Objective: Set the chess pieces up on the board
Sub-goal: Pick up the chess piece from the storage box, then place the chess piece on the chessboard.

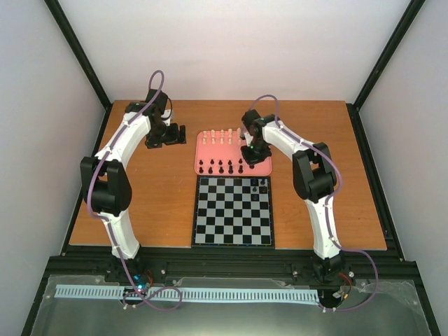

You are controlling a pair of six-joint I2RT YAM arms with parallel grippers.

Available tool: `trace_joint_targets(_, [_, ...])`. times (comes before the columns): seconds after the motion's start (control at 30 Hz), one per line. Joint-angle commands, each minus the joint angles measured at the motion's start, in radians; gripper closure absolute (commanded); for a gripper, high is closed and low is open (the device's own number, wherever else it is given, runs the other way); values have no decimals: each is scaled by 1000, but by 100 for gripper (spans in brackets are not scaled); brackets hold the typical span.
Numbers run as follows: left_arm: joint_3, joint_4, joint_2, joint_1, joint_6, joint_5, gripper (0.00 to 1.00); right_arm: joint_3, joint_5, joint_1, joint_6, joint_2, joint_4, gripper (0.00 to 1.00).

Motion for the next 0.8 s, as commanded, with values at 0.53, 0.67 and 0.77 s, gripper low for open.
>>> trace_joint_targets(0.53, [19,9,-23,-1,-20,18,0,-708,89,69,131,-678,193,97])
trace_joint_targets(0.67, [13,9,-29,-1,-20,15,0,-811,72,79,168,-712,265,97])
trace_joint_targets(0.77, [4,13,-35,-1,-20,12,0,-848,59,82,183,-703,306,97])
